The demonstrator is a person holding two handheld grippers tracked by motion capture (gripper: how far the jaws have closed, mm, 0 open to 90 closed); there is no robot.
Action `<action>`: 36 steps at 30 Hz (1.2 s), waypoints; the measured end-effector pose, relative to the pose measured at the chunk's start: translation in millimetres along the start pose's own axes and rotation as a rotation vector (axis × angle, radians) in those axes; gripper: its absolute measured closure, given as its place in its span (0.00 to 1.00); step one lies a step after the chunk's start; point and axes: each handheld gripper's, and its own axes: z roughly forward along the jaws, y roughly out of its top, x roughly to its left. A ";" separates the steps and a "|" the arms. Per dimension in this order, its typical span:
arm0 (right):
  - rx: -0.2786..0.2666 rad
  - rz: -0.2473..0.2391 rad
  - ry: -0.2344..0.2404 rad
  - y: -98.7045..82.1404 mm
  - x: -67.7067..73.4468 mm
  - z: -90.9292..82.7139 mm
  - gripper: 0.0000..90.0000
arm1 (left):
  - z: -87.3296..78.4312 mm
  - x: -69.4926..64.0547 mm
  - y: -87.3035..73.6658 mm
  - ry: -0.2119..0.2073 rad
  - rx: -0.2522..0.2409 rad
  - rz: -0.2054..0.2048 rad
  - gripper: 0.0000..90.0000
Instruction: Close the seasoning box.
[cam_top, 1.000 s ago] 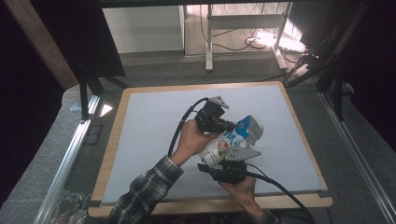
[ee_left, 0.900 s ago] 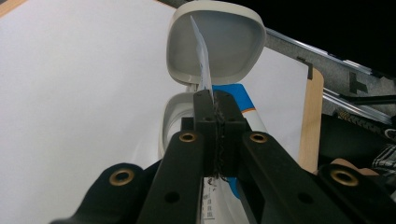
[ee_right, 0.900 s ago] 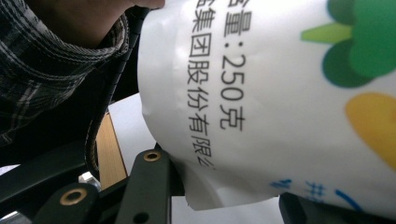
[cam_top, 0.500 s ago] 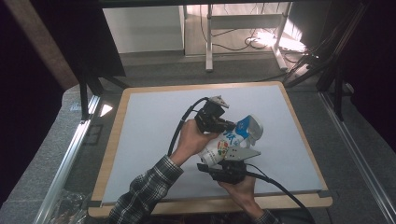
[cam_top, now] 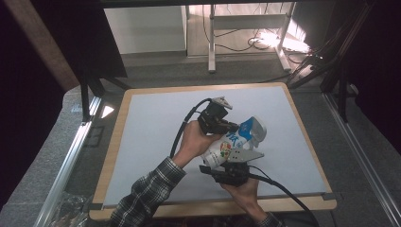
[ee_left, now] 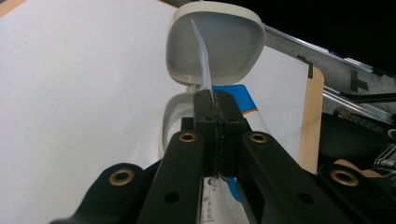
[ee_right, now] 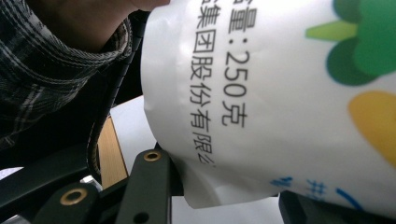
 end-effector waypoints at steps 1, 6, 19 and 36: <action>0.000 0.000 0.001 0.1 0.1 0.1 0.72 | 0.0 0.0 -0.1 0.000 0.001 0.000 0.99; -0.002 0.003 0.003 0.5 0.6 0.2 0.72 | -0.5 0.0 0.1 -0.001 0.001 -0.002 0.99; -0.006 0.004 0.005 1.5 0.4 0.5 0.72 | 0.1 0.4 2.2 0.002 0.014 -0.002 0.99; -0.011 0.018 0.003 2.1 1.1 0.2 0.72 | 0.9 0.0 4.7 0.005 0.013 0.000 0.99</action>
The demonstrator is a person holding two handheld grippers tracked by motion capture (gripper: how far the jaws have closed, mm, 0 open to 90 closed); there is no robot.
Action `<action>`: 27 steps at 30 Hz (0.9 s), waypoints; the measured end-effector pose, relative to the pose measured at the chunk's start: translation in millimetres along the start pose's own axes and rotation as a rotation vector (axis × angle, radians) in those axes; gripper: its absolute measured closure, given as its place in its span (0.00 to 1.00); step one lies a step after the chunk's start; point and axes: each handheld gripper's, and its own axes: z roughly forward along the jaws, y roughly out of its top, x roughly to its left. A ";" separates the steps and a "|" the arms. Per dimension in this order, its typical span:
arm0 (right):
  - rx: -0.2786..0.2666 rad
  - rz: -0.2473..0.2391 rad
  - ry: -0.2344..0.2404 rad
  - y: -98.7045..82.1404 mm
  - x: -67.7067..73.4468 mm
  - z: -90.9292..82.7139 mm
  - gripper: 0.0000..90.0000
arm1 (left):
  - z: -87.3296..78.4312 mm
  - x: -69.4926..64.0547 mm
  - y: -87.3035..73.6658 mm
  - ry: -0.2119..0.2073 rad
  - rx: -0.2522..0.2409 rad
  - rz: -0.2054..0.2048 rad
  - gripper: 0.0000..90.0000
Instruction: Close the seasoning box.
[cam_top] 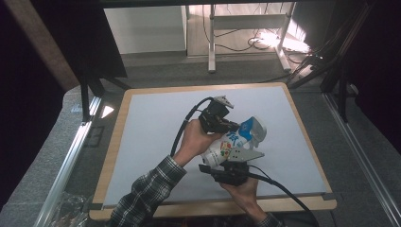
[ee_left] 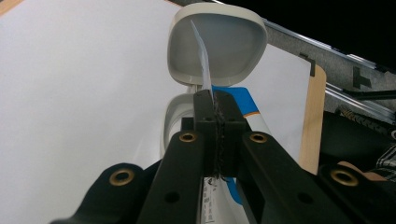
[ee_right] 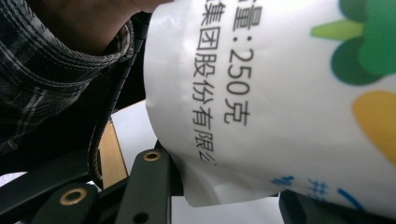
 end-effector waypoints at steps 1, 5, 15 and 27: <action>-0.001 0.000 0.000 0.0 0.0 0.1 0.72 | -0.1 0.0 0.2 0.001 0.001 0.000 0.99; -0.007 0.001 0.000 0.3 0.2 0.2 0.72 | -0.5 -0.3 0.9 0.003 0.003 0.001 0.99; -0.014 0.003 -0.001 1.0 0.5 0.4 0.72 | -0.9 -0.8 1.9 0.004 0.004 0.001 0.99; -0.021 0.013 0.001 1.5 1.0 1.4 0.72 | -1.5 -0.4 2.9 0.006 0.008 -0.001 0.99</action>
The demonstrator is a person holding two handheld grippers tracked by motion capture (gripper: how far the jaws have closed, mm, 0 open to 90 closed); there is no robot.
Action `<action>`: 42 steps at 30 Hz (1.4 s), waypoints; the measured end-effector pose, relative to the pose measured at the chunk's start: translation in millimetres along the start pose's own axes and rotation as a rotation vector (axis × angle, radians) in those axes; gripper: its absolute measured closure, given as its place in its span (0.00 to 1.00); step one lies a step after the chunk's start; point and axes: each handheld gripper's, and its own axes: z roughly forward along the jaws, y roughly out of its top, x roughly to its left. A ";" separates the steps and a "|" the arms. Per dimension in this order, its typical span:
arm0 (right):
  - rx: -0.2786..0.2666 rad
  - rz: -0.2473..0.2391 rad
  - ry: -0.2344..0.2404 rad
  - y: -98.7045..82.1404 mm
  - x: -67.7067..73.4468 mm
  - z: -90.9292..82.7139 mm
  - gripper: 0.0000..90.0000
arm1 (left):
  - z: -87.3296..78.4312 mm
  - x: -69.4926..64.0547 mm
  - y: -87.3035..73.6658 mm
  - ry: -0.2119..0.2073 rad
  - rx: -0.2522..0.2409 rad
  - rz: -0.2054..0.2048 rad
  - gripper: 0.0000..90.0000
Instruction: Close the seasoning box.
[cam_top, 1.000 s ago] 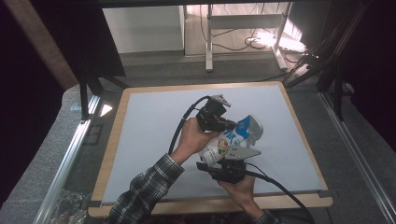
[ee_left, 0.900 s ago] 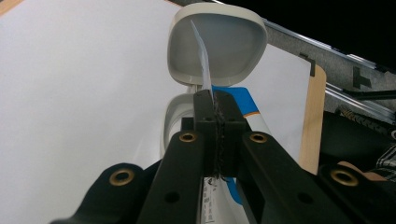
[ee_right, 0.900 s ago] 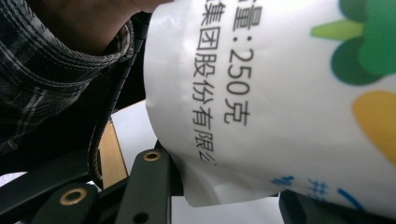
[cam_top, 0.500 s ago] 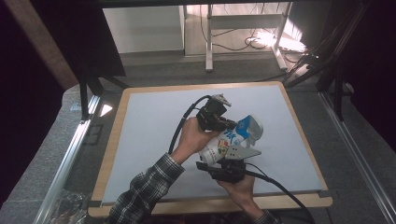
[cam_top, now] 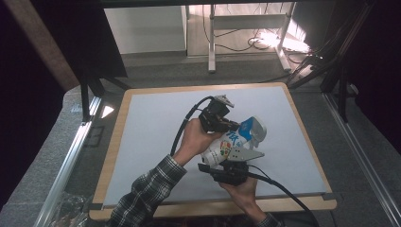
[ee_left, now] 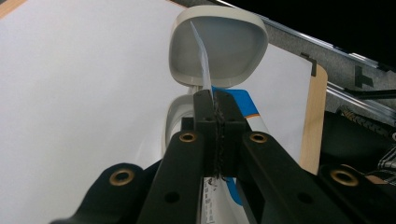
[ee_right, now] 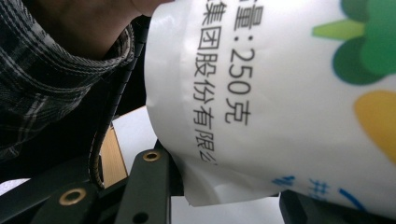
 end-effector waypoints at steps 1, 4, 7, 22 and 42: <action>0.000 0.001 0.000 0.2 0.0 0.0 0.72 | -0.1 0.0 0.2 0.000 0.001 0.000 0.99; -0.001 0.005 0.000 0.6 0.1 0.1 0.72 | -0.1 -0.1 0.6 0.000 0.001 0.001 0.99; -0.001 0.005 0.000 0.7 0.2 0.3 0.72 | -0.1 -0.1 0.7 0.000 0.002 0.001 0.99; -0.010 0.001 -0.001 1.0 0.4 1.4 0.72 | 0.1 -0.4 2.1 0.000 0.006 0.004 0.99; -0.009 0.009 -0.001 1.4 1.0 2.6 0.71 | 1.6 0.7 2.8 0.001 0.013 0.000 0.99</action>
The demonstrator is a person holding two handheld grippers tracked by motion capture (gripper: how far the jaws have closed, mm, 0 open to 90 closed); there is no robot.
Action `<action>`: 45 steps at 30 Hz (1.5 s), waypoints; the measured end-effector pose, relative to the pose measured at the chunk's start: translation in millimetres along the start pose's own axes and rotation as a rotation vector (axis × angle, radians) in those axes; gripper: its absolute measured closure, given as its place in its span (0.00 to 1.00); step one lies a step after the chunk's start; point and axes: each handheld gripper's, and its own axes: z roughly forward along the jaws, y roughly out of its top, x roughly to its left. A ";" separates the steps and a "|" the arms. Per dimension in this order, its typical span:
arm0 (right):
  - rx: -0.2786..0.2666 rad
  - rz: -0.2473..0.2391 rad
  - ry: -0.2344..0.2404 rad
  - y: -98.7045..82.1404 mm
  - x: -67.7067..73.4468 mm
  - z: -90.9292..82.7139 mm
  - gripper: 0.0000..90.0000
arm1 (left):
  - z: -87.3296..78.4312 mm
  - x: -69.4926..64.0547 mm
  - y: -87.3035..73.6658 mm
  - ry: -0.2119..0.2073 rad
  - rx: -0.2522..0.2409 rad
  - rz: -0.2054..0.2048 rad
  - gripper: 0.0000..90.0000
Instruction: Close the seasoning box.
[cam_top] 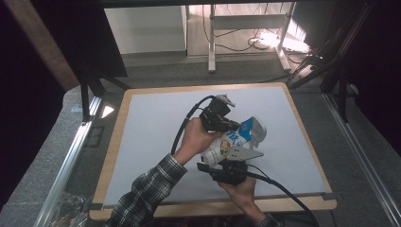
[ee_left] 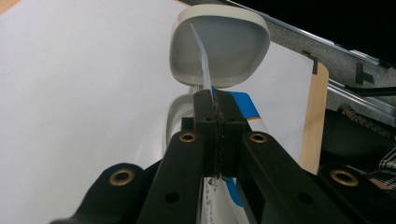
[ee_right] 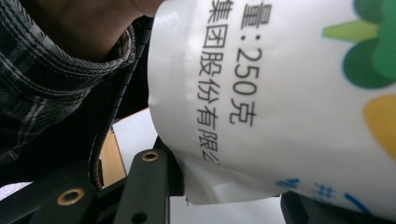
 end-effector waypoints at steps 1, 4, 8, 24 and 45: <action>0.000 0.002 0.000 0.1 0.1 -0.1 0.71 | 0.0 0.0 0.1 0.000 -0.001 0.000 0.99; -0.001 0.002 0.000 0.4 0.1 -0.2 0.71 | -0.1 0.0 0.4 0.000 0.002 0.001 0.99; -0.002 0.001 0.000 0.5 -0.1 -0.1 0.71 | -0.2 0.4 0.7 -0.001 0.007 0.006 0.99; -0.006 0.007 0.001 1.4 0.1 -0.9 0.71 | 0.9 0.2 2.2 0.000 0.009 0.006 0.99; -0.011 -0.002 0.006 2.3 0.5 -0.4 0.71 | 0.1 0.3 2.7 -0.002 0.018 0.009 0.99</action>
